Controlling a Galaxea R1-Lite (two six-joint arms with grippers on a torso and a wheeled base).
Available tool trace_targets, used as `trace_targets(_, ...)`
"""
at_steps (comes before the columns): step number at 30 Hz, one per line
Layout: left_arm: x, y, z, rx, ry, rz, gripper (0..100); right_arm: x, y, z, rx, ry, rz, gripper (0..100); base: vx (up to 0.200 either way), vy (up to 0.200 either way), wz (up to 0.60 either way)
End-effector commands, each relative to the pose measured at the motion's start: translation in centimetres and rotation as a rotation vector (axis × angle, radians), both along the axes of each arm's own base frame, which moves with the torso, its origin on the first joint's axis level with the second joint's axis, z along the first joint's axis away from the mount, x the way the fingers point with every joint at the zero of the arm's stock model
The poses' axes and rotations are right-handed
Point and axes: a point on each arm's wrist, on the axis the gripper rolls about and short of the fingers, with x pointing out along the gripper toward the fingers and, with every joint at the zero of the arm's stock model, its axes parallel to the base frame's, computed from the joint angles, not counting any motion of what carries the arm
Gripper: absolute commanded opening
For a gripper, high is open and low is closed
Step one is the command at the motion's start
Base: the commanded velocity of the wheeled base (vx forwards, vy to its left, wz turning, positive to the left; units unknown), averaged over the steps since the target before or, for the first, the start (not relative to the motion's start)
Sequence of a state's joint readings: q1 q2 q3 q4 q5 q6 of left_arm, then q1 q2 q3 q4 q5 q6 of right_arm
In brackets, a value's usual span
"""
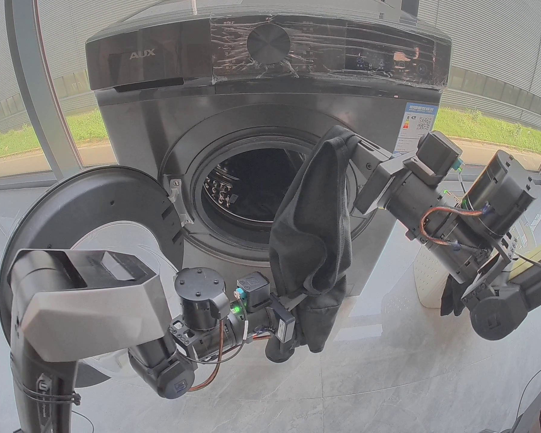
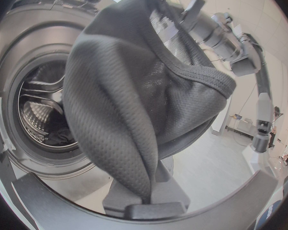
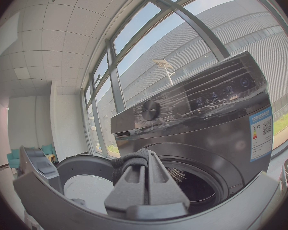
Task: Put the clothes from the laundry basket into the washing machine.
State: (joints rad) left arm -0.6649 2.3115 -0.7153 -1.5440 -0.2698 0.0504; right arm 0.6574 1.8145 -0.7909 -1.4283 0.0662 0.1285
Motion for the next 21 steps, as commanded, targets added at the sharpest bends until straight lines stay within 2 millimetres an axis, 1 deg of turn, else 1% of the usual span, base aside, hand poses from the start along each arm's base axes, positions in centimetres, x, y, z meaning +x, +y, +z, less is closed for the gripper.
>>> trace_targets(1,-3.5,0.5,3.8,-0.028,-0.038,-0.067,0,3.0,-0.7,-1.5,0.004,0.043,-0.055,0,0.000,0.000,0.00)
trace_targets(4,-5.2,1.1,5.4,-0.044,-0.054,-0.092,0,4.1,-0.8,-2.6,0.017,0.083,-0.062,0,0.000,0.000,0.00)
trace_targets(6,-6.0,1.6,6.5,-0.060,-0.069,-0.099,0,4.8,-1.0,-3.7,0.004,0.109,-0.077,0,0.000,0.000,0.00)
trace_targets(8,-6.4,2.1,7.2,-0.071,-0.082,-0.096,0,5.1,-1.0,-4.5,-0.008,0.128,-0.084,0,0.000,0.000,0.00)
trace_targets(10,-6.8,2.5,8.1,-0.086,-0.096,-0.092,0,5.3,-0.9,-6.0,-0.034,0.163,-0.084,0,0.000,0.000,0.00)
trace_targets(12,-6.8,2.6,8.2,-0.088,-0.101,-0.090,0,5.2,-0.8,-6.4,-0.040,0.172,-0.082,0,0.000,0.000,0.00)
trace_targets(13,-6.9,2.9,8.6,-0.097,-0.107,-0.082,0,5.0,-0.7,-7.8,-0.065,0.203,-0.078,0,0.000,0.000,0.00)
trace_targets(16,-6.8,3.0,8.6,-0.094,-0.111,-0.075,0,4.7,-0.5,-9.7,-0.107,0.250,-0.072,0,0.000,0.000,0.00)
trace_targets(18,-6.7,3.0,8.6,-0.094,-0.111,-0.072,0,4.7,-0.4,-10.1,-0.112,0.253,-0.068,0,0.000,0.000,0.00)
trace_targets(21,-6.7,2.9,8.5,-0.094,-0.111,-0.070,0,4.6,-0.3,-10.3,-0.113,0.252,-0.062,0,0.000,0.000,0.00)
